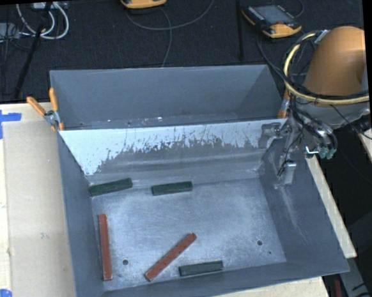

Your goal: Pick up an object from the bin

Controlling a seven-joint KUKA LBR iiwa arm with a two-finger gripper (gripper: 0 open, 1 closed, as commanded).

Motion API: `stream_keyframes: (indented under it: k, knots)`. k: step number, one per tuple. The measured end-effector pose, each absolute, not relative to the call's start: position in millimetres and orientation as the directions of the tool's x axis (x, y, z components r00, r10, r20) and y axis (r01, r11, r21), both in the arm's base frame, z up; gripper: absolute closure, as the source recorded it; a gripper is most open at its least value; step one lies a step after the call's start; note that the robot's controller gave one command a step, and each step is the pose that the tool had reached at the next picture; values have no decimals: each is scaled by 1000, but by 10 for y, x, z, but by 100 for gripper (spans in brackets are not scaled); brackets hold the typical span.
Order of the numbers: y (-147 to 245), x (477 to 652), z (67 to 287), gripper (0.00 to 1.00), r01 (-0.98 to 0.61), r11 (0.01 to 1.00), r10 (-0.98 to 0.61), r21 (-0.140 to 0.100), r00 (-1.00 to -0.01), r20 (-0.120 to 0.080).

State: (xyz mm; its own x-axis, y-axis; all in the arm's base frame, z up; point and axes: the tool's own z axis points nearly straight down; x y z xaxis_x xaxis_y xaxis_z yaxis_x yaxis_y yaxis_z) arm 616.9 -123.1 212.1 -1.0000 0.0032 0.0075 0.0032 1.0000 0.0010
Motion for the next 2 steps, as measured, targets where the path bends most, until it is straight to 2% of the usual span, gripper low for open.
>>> stream_keyframes:
  k: [1,2]
  knots:
    - [-683,6084,962,0,-60,998,-60,4,-998,8]
    - [-115,6198,1028,0,-112,994,-112,3,-994,-3]
